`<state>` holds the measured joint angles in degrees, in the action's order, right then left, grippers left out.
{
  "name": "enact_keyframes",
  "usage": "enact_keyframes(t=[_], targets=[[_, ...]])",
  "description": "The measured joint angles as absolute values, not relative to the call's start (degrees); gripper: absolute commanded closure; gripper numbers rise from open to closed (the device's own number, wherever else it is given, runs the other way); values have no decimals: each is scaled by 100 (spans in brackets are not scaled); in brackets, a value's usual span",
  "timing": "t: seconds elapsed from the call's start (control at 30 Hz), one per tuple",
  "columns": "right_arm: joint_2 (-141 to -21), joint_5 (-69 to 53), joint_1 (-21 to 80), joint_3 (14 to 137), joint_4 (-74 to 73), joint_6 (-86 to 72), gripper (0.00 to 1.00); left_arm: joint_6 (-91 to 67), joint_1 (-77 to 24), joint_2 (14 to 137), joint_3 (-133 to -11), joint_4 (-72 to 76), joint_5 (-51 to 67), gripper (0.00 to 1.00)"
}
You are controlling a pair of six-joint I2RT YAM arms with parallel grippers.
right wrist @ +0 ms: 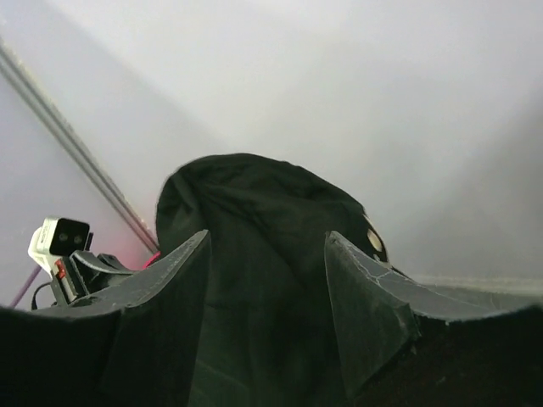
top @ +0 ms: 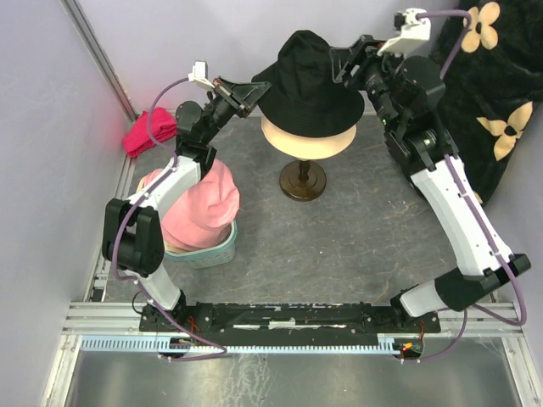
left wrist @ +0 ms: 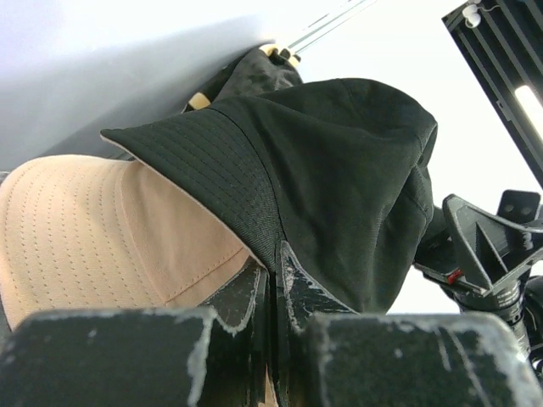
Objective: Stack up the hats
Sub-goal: Stack the hat on the hat.
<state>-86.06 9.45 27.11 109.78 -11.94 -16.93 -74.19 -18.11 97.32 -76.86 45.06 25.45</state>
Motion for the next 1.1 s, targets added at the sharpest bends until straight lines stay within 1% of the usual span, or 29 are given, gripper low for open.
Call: enact_keyframes(t=[0.17, 0.3, 0.47, 0.7, 0.83, 1.1], targets=[[-7826, 1695, 2534, 9918, -1024, -2504, 39, -7439, -1811, 9723, -7596, 4571, 2547, 92], [-7185, 2123, 2171, 8912, -1015, -3415, 39, -7441, -1811, 9712, -7526, 4613, 2558, 92], [-6711, 2137, 1621, 7837, -939, -4681, 40, -7463, -1811, 9699, -7446, 4692, 2565, 92], [-6646, 1675, 1002, 6882, -731, -6049, 40, -7592, -1811, 9657, -7356, 4737, 2569, 92], [-6663, 1153, 690, 6429, -333, -6812, 41, -7651, -1811, 9636, -7286, 4803, 2571, 92], [-7129, 244, 351, 6184, 679, -7924, 41, -7710, -1811, 9623, -7207, 4858, 2596, 95]])
